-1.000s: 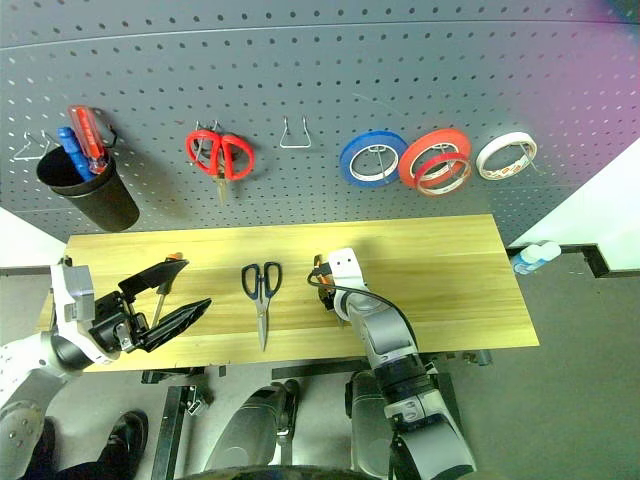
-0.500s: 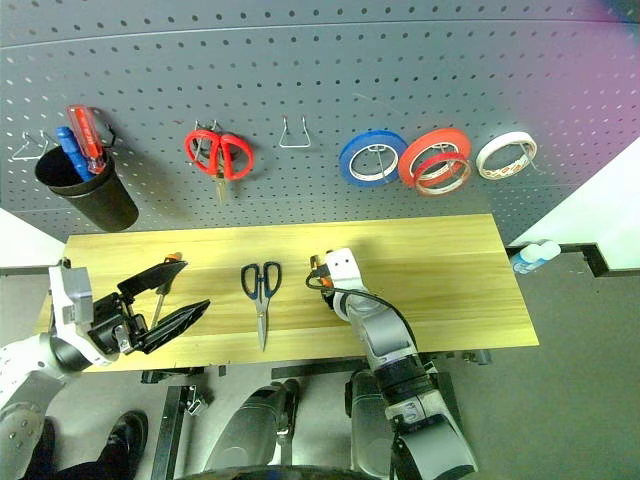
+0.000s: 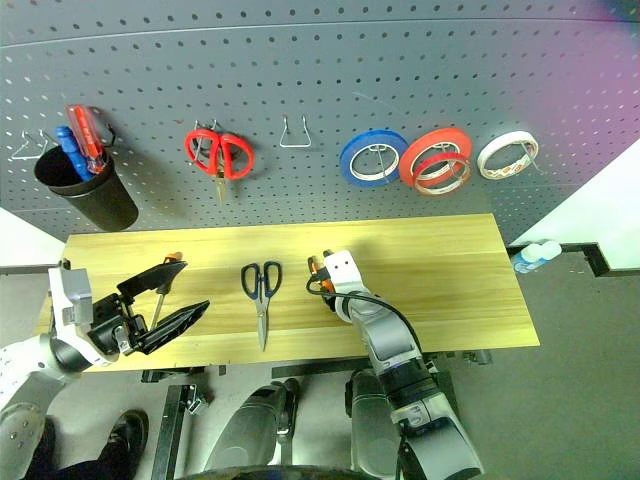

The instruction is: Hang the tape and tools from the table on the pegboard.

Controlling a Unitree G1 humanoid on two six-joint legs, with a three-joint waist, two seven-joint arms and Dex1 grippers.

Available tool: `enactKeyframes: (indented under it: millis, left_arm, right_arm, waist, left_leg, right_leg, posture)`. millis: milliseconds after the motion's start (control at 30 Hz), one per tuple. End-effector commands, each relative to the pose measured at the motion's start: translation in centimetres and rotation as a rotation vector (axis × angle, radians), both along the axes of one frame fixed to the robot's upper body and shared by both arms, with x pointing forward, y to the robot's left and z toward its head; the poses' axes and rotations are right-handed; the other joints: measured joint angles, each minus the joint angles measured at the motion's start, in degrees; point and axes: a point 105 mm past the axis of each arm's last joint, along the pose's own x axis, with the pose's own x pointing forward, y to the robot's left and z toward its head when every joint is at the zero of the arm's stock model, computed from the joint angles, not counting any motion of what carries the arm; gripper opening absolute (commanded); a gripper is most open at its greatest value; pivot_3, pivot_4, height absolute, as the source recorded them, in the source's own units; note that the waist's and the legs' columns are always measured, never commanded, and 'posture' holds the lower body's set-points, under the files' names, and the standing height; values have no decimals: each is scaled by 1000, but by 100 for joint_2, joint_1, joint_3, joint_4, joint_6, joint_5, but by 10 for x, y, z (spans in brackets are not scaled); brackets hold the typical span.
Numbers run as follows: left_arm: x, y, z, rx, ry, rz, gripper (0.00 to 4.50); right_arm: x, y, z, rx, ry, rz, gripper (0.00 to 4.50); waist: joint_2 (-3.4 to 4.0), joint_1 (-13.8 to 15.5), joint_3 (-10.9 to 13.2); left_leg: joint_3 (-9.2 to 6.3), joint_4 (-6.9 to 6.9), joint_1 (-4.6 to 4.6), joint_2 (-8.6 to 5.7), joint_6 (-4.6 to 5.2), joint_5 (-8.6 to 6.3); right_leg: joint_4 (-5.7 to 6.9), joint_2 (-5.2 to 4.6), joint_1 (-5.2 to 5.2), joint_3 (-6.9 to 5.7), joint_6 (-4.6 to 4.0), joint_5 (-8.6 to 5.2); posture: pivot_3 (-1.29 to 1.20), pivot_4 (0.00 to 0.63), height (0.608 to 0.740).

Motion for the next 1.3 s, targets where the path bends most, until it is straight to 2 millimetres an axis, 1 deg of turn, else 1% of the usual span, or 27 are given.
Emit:
enactKeyframes:
  millis: [33,100,233,333,433,533,633,700,833,933,1067,1167,1300]
  left_arm:
    - [-1,0,1,-11,-13,6,4500]
    - [0,1,0,-14,-10,9,4500]
    - [2,1,0,-25,-11,-2,4500]
    - [4,0,1,-43,-12,-11,4500]
    - [5,1,3,-58,-32,-12,4500]
    - [3,4,6,-80,-44,-20,4500]
    - [4,8,5,-80,-41,-14,4500]
    - [4,11,5,-71,-49,-9,4500]
    - [7,16,6,-67,-67,1,4500]
    - [10,19,10,-74,-87,6,4500]
    - [16,20,11,-83,-103,14,4500]
    - [19,20,13,-89,-124,22,4500]
    - [21,20,13,-98,-138,29,4500]
  right_arm:
    - [5,2,31,93,-113,48,2068]
    - [5,-4,36,110,-125,46,2068]
    - [2,-10,49,206,-150,48,2068]
    - [-3,-10,61,284,-200,92,2068]
    - [-8,-16,67,366,-225,94,2068]
    - [-14,-26,73,463,-268,89,2067]
    - [-22,-31,79,508,-318,127,2067]
    - [-23,-36,82,550,-339,106,2067]
    - [-28,-38,101,671,-396,137,2067]
    - [-26,-37,120,744,-472,162,2067]
    - [-21,-31,136,801,-517,197,2067]
    - [-20,-26,152,844,-564,246,2067]
    - [-17,-22,165,884,-594,287,2067]
  waist:
    - [3,-1,3]
    - [2,-1,3]
    - [1,-7,3]
    - [2,-12,3]
    - [1,-16,3]
    - [1,-16,3]
    - [1,-15,3]
    - [0,-25,3]
    - [-1,-28,1]
    - [-7,-23,-10]
    - [-13,-25,-21]
    - [-19,-21,-37]
    - [-29,-14,-79]
  left_leg:
    - [0,0,-1,0,0,0]
    - [0,0,-7,0,0,0]
    - [-1,-2,-10,0,0,0]
    - [0,-2,-12,0,0,0]
    - [0,-2,-12,0,-1,0]
    - [0,-2,-12,0,-1,0]
    - [0,-3,-13,0,-1,0]
    - [0,-1,-12,0,-1,0]
    - [1,1,-9,0,-4,2]
    - [1,2,-9,0,-5,2]
    - [3,11,-9,-3,-6,3]
    - [3,13,-8,-3,-10,5]
    - [4,13,-8,-4,-18,10]
  right_leg:
    - [-1,0,-1,0,0,0]
    - [-2,0,-5,0,0,0]
    - [-3,0,-9,-1,1,0]
    - [-4,0,-9,-1,2,0]
    - [-5,0,-9,-1,2,0]
    - [-5,0,-9,-1,2,0]
    - [-6,0,-9,-1,3,0]
    - [-5,-1,-8,-1,3,1]
    - [5,0,-9,-1,2,1]
    - [5,0,-9,-2,3,1]
    - [11,0,-8,-2,3,3]
    - [15,1,-9,-4,2,4]
    - [15,1,-9,-5,2,4]
  posture:
    - [70,299,740]
    - [67,298,740]
    - [47,292,740]
    - [38,291,740]
    - [32,288,740]
    - [22,279,740]
    - [14,268,740]
    - [7,257,740]
    - [-3,235,740]
    - [-10,208,740]
    - [-6,183,740]
    - [-2,164,740]
    - [6,139,740]
